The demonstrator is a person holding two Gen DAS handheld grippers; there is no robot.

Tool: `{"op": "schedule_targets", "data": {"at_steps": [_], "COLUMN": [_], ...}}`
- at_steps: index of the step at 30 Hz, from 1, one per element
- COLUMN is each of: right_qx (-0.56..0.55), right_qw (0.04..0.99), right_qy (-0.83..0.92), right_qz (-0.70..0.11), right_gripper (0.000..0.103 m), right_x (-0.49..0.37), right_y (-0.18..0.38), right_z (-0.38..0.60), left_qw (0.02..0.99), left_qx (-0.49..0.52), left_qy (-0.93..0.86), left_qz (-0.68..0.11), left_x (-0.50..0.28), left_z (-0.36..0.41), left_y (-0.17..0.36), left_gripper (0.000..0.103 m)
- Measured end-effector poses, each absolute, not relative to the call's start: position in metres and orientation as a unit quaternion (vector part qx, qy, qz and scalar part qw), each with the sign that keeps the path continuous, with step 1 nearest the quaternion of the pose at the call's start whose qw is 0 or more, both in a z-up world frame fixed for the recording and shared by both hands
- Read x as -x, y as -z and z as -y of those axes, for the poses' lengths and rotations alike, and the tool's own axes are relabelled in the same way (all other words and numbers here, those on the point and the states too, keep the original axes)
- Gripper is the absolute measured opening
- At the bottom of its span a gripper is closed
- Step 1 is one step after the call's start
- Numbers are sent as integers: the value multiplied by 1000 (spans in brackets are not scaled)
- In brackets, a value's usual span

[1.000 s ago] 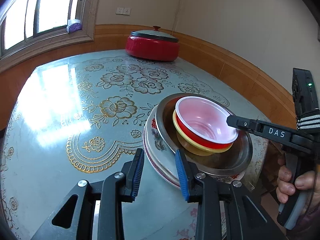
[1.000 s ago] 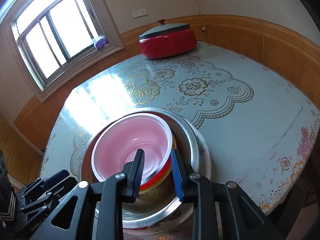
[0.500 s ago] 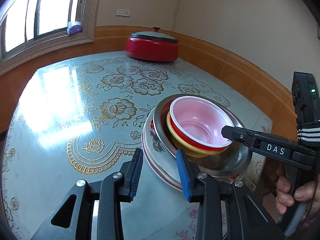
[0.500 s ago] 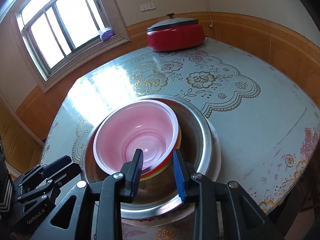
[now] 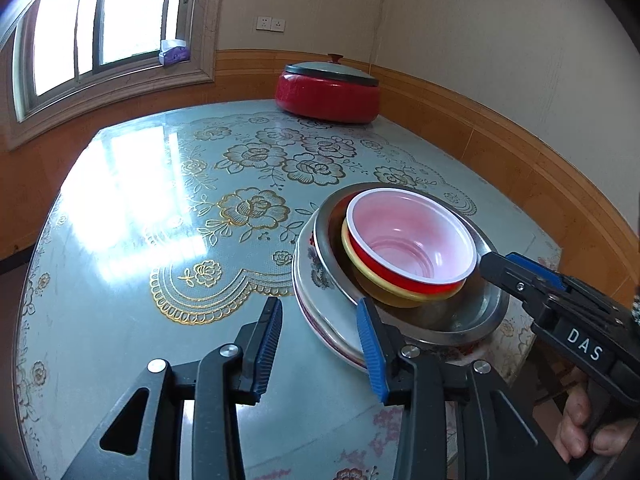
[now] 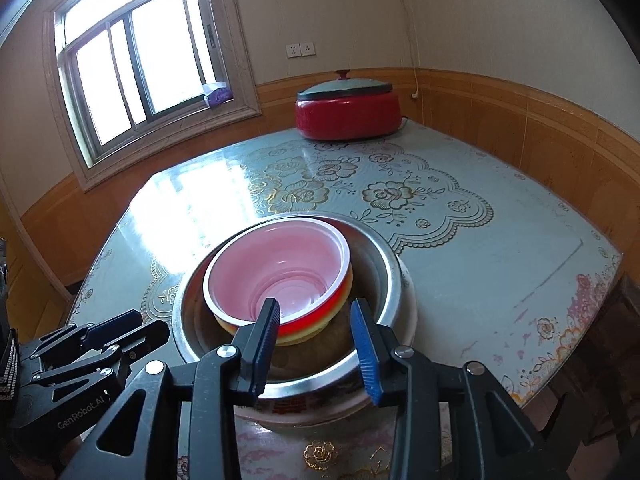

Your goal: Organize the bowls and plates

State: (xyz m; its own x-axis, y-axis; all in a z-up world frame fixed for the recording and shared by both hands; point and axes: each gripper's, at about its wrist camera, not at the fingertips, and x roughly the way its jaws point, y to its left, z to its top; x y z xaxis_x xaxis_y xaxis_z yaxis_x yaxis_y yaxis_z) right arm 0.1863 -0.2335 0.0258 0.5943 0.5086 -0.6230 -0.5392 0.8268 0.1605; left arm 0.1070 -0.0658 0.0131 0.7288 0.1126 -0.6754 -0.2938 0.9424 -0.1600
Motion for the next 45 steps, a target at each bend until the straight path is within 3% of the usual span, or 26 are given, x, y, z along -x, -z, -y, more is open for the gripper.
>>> {"op": "schedule_targets", "data": {"at_steps": [6,8,14,17,19,22,24,31,45], "right_qx": [31,44,64,60,54,49,51,37,19], "right_qw": [907,910,895,901,907,915,920,923,931], "right_qy": [-273,-259,-247,-228,-209,-183,-170,-142,-113], "right_qz": [-320,-320,-366,-364,-361,-357,-350,-355,-346], "right_gripper": [41,47,47,47,47,47,47,47,47], "right_x": [-163,-156,-145,-136,-132,-125,-119,-103,-105], "right_y": [-31,-29,-8,-4,-2,0,2,9,-1], "right_z": [247,248,245,244,242,236,233,226,216], "left_qw": [908,902,897,901,905,908,911,916,930], "left_qx": [146,147,141,127,116,108,101,84,62], "left_qy": [-164,-183,-180,-165,-153,-138,-131,-111,-92], "left_qz": [-356,-362,-379,-381,-380,-380,-378,-376,-350], "left_x": [-82,-74,-62,-61,-60,-56,-53,-50,-54], "left_z": [65,67,79,84,85,82,80,69,58], "left_y": [-8,-3,10,12,13,13,14,17,4], "left_gripper": [44,47,61,64,74,75,82,88,89]}}
